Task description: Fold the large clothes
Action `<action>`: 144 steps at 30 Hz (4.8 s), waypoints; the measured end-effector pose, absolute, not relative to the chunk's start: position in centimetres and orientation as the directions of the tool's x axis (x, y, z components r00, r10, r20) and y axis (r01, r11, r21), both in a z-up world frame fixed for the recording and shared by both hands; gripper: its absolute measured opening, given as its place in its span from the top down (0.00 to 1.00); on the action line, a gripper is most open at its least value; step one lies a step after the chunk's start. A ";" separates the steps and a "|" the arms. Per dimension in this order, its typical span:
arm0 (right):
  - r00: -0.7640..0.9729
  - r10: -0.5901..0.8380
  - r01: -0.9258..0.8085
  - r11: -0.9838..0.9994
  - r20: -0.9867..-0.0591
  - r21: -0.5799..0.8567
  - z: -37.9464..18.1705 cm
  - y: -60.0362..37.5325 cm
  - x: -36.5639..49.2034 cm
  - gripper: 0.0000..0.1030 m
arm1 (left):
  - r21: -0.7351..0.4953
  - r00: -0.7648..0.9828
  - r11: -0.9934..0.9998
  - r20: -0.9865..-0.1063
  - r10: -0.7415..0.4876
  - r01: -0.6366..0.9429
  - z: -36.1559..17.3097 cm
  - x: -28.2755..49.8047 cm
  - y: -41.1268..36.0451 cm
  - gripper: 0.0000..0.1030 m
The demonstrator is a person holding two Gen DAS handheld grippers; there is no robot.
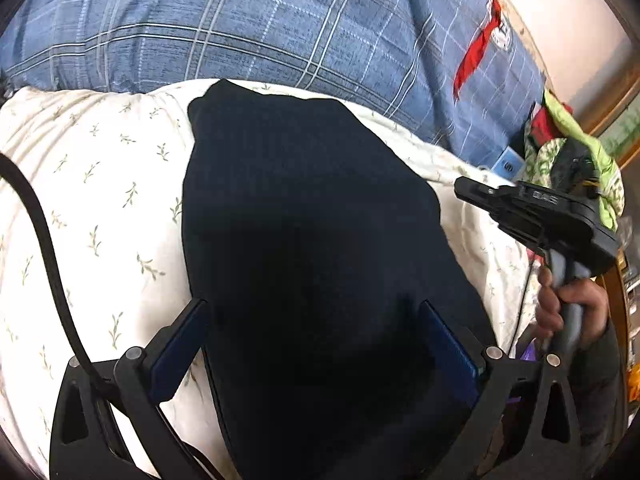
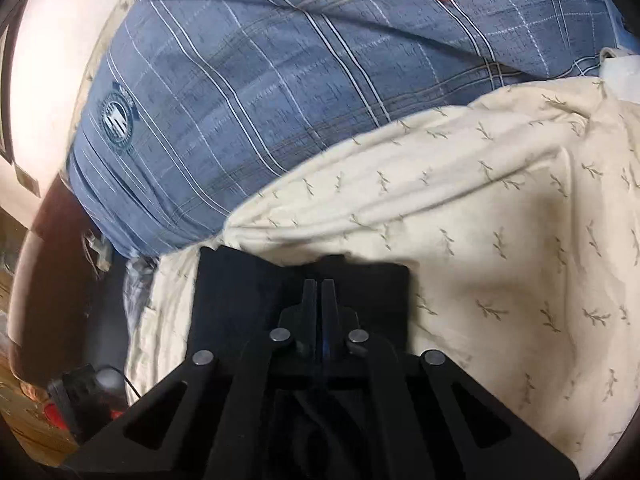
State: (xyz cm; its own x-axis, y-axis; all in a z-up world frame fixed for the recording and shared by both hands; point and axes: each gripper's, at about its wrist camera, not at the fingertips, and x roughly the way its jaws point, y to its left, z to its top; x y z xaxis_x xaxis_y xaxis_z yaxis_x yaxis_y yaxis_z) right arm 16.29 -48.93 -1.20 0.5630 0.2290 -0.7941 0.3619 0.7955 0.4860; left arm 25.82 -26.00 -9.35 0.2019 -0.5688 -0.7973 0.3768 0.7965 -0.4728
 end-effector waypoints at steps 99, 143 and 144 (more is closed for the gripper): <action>0.424 0.602 0.229 0.652 -0.677 0.723 -8.0 -43.5 20.0 0.90 | -0.596 0.066 0.743 -0.765 -0.641 0.305 -10.3 28.8 -21.6 0.19; 0.476 0.137 0.442 0.817 -0.869 0.371 -7.3 -44.2 9.4 1.00 | -0.271 0.210 0.740 -0.848 -0.486 0.616 -9.2 12.3 -29.4 0.05; 0.482 0.095 0.441 0.833 -0.871 0.335 -6.3 -43.6 9.1 1.00 | -0.263 0.213 0.739 -0.851 -0.481 0.620 -8.6 12.0 -29.2 0.06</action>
